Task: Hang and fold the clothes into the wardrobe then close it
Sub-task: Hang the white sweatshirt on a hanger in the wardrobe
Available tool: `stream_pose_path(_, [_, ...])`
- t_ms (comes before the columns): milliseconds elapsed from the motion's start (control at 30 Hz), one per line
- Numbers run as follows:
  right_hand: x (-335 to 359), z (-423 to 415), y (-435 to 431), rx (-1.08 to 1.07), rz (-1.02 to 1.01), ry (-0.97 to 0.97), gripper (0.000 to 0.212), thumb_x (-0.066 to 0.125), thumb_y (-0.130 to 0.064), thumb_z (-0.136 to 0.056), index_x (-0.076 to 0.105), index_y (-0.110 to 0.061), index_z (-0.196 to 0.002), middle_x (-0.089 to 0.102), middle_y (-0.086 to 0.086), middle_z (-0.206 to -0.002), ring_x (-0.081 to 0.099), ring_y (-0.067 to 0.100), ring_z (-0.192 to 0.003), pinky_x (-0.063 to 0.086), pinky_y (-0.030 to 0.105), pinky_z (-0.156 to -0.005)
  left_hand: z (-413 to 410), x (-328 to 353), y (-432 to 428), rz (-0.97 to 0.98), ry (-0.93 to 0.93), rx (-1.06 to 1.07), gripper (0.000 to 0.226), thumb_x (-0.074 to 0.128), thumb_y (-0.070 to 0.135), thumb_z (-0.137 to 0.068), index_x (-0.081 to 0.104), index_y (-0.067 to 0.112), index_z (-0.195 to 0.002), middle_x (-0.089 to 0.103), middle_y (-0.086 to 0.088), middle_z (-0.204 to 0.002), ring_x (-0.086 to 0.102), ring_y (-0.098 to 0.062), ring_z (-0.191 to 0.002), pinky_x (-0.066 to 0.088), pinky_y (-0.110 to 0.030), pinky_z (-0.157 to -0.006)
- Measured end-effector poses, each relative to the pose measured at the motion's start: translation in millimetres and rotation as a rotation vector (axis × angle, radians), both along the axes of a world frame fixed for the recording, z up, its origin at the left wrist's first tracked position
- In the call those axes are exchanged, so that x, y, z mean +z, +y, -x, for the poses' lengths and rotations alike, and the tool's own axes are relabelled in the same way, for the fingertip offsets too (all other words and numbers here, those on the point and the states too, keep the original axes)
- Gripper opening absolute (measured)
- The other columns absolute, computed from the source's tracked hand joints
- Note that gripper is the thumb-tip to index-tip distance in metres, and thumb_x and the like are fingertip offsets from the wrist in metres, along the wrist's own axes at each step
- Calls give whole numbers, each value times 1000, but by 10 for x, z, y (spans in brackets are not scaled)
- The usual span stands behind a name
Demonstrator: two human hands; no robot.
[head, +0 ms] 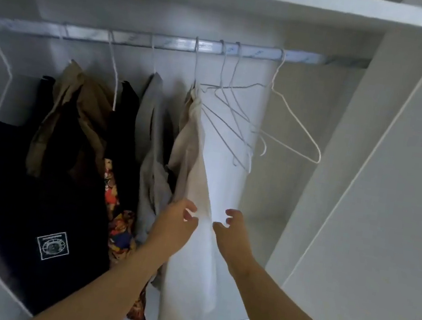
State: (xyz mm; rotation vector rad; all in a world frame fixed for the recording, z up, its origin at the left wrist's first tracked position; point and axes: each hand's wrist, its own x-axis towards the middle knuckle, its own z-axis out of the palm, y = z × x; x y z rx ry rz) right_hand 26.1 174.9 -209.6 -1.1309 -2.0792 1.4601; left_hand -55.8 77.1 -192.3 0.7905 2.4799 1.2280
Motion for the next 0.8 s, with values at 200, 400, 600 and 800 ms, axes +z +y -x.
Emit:
stream_pose_path(200, [-346,-1654,-129,-479,240,2,26,49,-15,-91,48,-18,-117,55,0,-102,53,14,-82,41,22,-66,-1282,-212,272,64,-289,-382,11,52,21,-89,54,30,-84,58,8,-83,61,-9,-71,44,-20,-60])
stream_pose_path(400, [-608,-3887,-976,-941,374,104,9,48,-6,-89,53,-13,-89,55,5,-83,50,20,-71,37,24,-57,-3301,-620,162,240,-386,-813,11,50,18,-89,58,25,-85,61,2,-81,59,-10,-62,44,-23,-60])
stream_pose_path(600, [-826,-6111,-2717,-1413,463,146,14,45,-8,-88,57,-14,-82,58,1,-72,50,15,-59,37,22,-55,-5691,-944,-797,433,-446,-1216,10,51,14,-89,57,19,-84,57,1,-72,53,-12,-55,39,-20,-53])
stream_pose_path(800, [-963,-7729,-4531,-1817,540,220,15,43,-10,-91,57,-12,-85,60,5,-79,53,18,-66,39,24,-57,-7660,-1120,-2099,608,-527,-1490,18,48,7,-92,56,17,-79,51,1,-63,46,-11,-50,31,-18,-47])
